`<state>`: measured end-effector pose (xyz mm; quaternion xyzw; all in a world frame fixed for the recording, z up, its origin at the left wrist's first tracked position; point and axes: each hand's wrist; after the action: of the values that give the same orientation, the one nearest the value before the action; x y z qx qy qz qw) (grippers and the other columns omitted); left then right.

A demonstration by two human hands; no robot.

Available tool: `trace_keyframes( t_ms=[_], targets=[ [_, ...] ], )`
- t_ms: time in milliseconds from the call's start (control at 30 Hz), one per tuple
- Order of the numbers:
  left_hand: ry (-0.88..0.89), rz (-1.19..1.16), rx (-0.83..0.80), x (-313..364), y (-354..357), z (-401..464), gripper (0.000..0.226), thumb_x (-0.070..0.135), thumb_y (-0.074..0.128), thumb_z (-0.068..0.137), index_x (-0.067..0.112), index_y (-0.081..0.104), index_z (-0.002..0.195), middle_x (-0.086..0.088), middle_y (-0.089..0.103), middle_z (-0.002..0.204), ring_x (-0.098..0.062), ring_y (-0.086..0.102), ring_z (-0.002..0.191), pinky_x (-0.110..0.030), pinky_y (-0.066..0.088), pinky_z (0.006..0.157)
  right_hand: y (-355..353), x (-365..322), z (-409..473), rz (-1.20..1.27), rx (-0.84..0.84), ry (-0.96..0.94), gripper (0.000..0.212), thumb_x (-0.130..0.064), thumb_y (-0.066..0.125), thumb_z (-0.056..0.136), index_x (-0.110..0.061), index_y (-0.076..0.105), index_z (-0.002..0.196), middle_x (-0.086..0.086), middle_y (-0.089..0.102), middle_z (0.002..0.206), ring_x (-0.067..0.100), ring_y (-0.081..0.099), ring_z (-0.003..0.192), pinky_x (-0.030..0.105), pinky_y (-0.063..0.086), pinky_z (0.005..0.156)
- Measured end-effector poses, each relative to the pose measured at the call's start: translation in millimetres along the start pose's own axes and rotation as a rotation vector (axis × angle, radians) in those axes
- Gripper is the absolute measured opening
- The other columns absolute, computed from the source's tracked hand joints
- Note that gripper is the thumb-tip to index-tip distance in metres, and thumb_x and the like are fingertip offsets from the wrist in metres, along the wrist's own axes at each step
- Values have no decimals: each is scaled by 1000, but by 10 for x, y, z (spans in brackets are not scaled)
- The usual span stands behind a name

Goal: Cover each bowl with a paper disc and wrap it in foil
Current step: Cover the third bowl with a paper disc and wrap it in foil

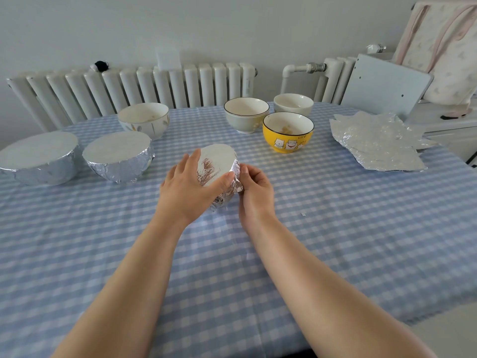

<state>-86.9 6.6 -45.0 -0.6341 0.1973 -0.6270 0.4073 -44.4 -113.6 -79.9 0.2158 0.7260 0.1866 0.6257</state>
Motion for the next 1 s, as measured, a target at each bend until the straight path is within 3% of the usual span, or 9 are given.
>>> trace_keyframes(
  t_ms=[167,367,667,767,867,933,1000],
  targets=[
    [8,17,21,16,26,11,96,76,53,79,30,18,156,2,19,164,-24,16,150,-45,15,120,-29,-7,23,38,-17,10,12,-3,51,100,-7,60,96,6,67,87,17,63,77,26,55,68],
    [-8,-29,18,-24,6,15,98,81,52,77,32,20,155,3,23,162,-24,19,149,-47,17,120,-28,-22,13,92,-56,85,18,-7,57,98,3,66,110,11,71,93,17,68,79,25,57,69],
    [5,-17,34,-16,9,0,92,76,52,80,34,20,155,3,25,162,-25,20,148,-48,19,119,-16,-32,0,46,-17,74,12,-7,55,99,-7,66,95,4,71,85,12,66,72,20,53,62],
    [3,-18,38,-14,12,1,93,76,53,79,33,20,155,3,25,162,-25,20,148,-48,19,120,0,4,7,-27,13,39,14,-7,53,100,-11,65,92,3,70,87,12,66,74,22,54,66],
    [-12,-41,21,-18,5,12,107,89,48,66,34,21,154,4,26,161,-23,22,148,-48,20,119,-1,60,39,-192,47,-27,15,-14,53,101,-18,64,91,2,69,91,14,65,81,30,56,78],
    [-25,-62,21,-25,2,17,114,92,39,57,35,21,154,4,26,161,-21,23,148,-49,21,119,-14,68,54,-363,54,-64,14,-23,52,102,-21,63,93,-2,67,87,12,63,76,31,54,75],
    [-24,-71,23,-28,2,21,109,89,44,63,35,20,154,4,25,161,-21,22,148,-49,21,119,-41,40,63,-527,39,-89,16,-29,50,102,-21,62,96,-5,66,80,10,62,70,34,53,75]
  ],
)
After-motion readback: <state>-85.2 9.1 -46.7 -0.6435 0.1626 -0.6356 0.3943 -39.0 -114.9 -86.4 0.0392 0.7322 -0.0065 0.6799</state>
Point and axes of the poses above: each hand's wrist, its own z-axis towards the middle knuckle, its own y-axis out of the palm, x = y × z
